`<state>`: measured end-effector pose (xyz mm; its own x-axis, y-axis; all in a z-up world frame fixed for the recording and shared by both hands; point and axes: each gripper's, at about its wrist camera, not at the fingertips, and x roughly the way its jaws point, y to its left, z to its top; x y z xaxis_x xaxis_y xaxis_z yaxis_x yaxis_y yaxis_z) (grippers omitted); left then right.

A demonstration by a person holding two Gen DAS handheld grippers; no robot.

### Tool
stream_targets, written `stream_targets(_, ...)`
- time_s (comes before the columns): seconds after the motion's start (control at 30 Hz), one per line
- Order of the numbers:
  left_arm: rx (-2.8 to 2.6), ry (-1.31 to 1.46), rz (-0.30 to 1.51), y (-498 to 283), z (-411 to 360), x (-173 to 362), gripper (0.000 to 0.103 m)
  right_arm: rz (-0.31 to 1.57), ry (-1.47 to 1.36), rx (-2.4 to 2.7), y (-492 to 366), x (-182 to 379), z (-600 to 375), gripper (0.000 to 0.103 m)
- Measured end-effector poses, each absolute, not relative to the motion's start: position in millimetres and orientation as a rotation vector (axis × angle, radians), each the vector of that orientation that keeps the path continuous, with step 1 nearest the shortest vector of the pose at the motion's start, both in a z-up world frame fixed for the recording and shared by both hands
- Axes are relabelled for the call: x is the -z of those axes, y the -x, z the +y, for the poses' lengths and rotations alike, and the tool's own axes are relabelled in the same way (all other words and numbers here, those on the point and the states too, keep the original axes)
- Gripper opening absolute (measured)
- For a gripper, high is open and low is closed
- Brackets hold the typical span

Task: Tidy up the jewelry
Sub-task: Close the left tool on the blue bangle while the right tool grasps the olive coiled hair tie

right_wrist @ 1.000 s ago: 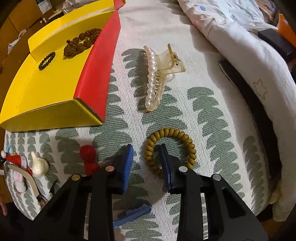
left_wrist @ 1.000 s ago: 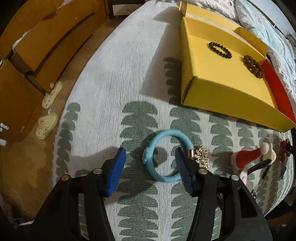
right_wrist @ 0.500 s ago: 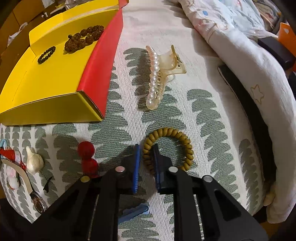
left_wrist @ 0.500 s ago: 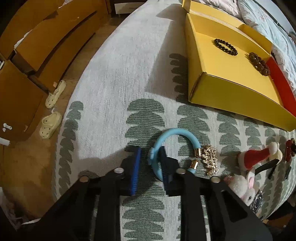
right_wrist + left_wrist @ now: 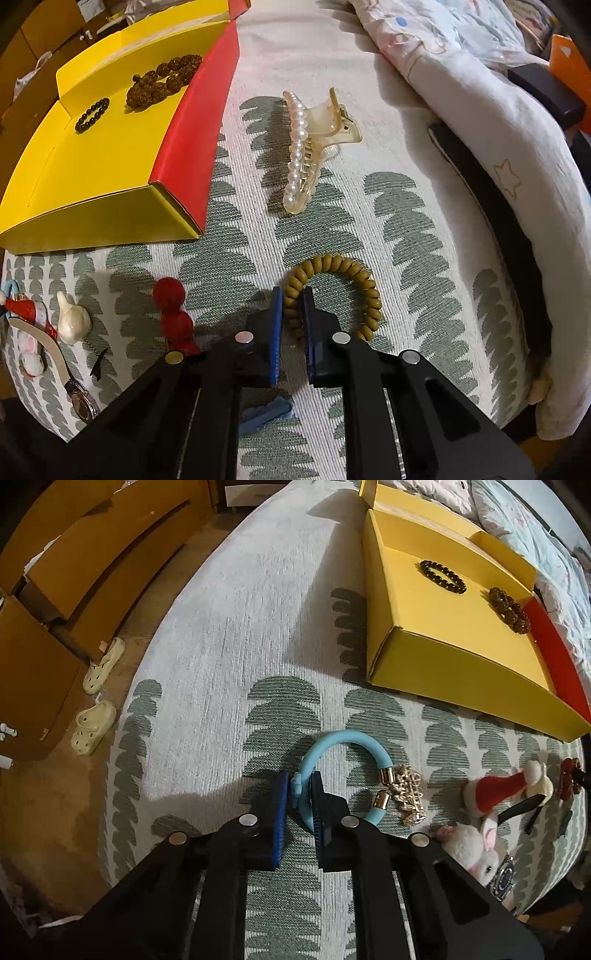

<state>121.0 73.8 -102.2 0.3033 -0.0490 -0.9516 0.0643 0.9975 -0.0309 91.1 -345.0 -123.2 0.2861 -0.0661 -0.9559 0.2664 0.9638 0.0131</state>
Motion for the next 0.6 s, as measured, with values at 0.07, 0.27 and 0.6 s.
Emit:
stream_targets(0.07,0.090,-0.006,1.255,-119,74,99,0.012,1.252,-0.190,0.225,-89,120,-345,0.011)
stream_targets(0.27,0.114,-0.006,1.212,-113,73,86,0.012,1.207,-0.239,0.220,-81,105,-352,0.011)
stream_targets(0.6,0.157,-0.011,1.133,-104,66,62,0.012,1.098,-0.318,0.202,-67,68,-366,0.011)
